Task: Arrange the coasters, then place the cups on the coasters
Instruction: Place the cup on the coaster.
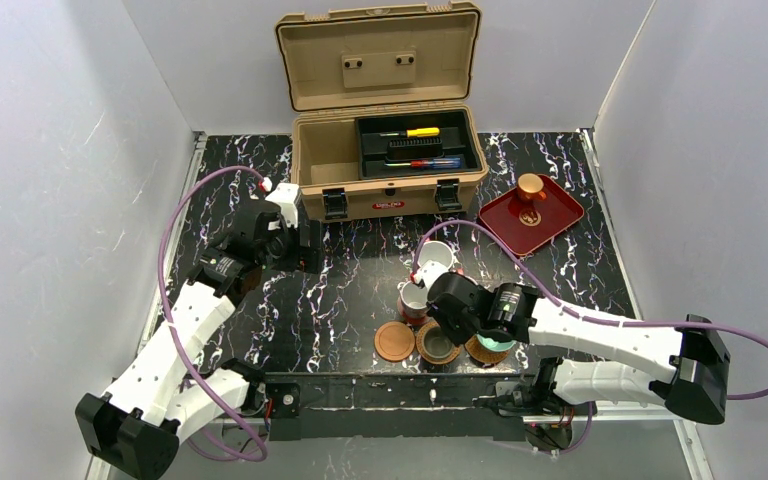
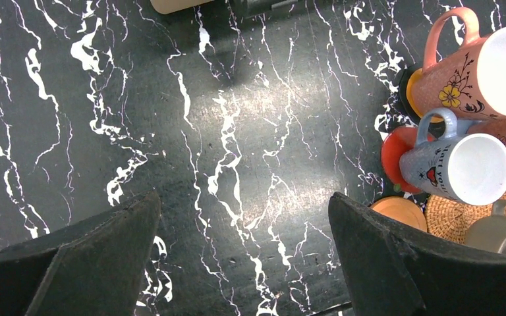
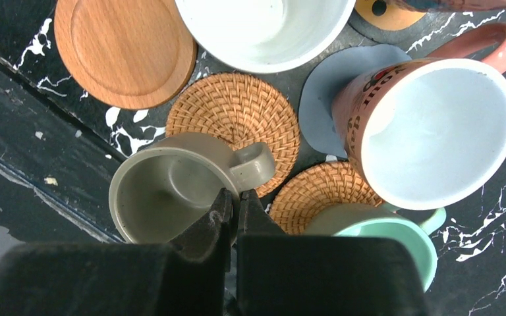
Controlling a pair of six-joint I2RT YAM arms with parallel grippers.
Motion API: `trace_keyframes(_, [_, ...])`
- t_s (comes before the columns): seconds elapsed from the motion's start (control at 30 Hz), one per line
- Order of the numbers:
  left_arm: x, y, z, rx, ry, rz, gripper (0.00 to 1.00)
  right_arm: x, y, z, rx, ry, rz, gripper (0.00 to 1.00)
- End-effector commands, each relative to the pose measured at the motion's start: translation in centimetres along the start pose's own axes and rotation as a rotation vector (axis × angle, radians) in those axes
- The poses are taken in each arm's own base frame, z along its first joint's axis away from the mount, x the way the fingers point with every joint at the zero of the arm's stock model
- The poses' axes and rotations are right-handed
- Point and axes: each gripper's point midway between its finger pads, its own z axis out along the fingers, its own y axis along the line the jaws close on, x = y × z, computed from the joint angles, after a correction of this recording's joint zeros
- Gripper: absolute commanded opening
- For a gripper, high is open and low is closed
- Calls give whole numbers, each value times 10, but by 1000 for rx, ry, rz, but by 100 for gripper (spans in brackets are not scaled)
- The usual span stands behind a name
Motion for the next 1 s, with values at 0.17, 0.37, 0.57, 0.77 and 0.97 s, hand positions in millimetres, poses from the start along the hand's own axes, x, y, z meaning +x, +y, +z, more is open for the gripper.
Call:
trace_keyframes(0.17, [-3,-3,-2,36,-42,44,98,-24,1,5,8,-127,22,1])
trace_keyframes(0.37, [2,-1,1,28,-32,46,98,-21,-3,10,24,-99,31,1])
trace_keyframes(0.57, [3,1,1,20,-31,45,98,-13,-6,12,43,-62,40,1])
trace_keyframes(0.77, [4,1,4,20,-27,44,98,-15,-6,15,50,-58,39,1])
trace_keyframes(0.97, [5,4,5,4,-28,52,98,-13,-10,19,78,-41,42,1])
